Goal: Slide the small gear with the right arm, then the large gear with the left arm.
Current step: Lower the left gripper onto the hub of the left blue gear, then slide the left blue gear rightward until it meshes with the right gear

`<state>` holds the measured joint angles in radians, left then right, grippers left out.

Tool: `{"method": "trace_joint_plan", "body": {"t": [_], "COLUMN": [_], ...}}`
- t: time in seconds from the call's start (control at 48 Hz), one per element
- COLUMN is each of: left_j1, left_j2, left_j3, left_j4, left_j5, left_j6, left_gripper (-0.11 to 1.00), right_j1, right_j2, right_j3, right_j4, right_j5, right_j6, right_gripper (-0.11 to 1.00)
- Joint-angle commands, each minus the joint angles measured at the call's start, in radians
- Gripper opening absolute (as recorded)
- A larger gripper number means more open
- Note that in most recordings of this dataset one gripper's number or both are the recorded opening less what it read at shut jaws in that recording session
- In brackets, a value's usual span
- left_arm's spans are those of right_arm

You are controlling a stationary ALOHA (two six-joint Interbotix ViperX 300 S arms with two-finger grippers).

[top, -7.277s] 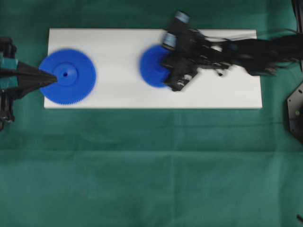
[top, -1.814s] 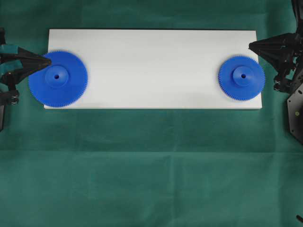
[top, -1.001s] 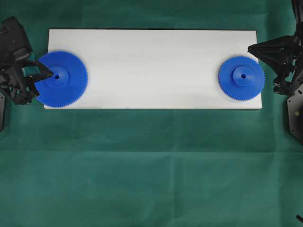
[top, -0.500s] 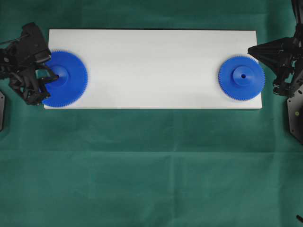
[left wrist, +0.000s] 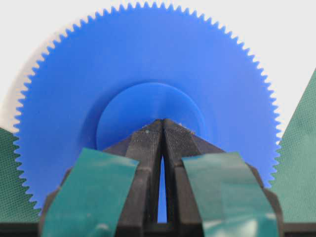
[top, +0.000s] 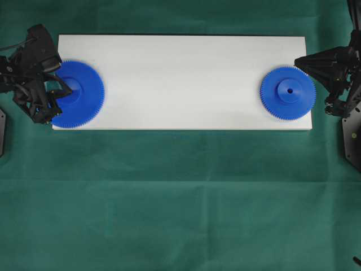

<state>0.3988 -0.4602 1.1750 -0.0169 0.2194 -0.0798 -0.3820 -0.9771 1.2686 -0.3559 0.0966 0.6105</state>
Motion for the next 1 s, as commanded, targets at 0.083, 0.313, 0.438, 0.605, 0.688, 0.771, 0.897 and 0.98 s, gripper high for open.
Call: {"method": "trace_joint_plan", "body": {"t": [0.083, 0.313, 0.438, 0.605, 0.688, 0.771, 0.897, 0.98], "left_j1": [0.011, 0.015, 0.018, 0.037, 0.038, 0.038, 0.04, 0.04], "left_j2": [0.002, 0.003, 0.003, 0.003, 0.003, 0.005, 0.005, 0.005], "left_j3": [-0.009, -0.012, -0.014, -0.009, -0.014, -0.018, -0.017, -0.012], "left_j4": [0.005, 0.005, 0.006, 0.006, 0.008, 0.008, 0.008, 0.008], "left_j5": [0.008, 0.054, 0.054, 0.074, 0.075, 0.074, 0.074, 0.072], "left_j6": [0.005, 0.026, 0.028, 0.029, 0.029, 0.031, 0.031, 0.031], "left_gripper": [0.0, 0.0, 0.0, 0.0, 0.0, 0.0, 0.0, 0.0], "right_j1": [0.003, 0.008, 0.009, 0.011, 0.011, 0.011, 0.011, 0.012], "right_j2": [0.008, 0.009, 0.015, 0.025, 0.028, 0.028, 0.028, 0.028], "right_j3": [-0.012, -0.015, -0.02, -0.021, -0.021, -0.021, -0.021, -0.021], "right_j4": [0.0, 0.0, 0.0, 0.0, 0.0, 0.0, 0.0, 0.0], "right_j5": [-0.011, -0.011, -0.012, -0.017, -0.017, -0.018, -0.018, -0.017], "right_j6": [0.002, 0.002, 0.002, 0.002, 0.002, 0.002, 0.002, 0.002], "right_gripper": [0.5, 0.5, 0.5, 0.5, 0.5, 0.5, 0.5, 0.5]}}
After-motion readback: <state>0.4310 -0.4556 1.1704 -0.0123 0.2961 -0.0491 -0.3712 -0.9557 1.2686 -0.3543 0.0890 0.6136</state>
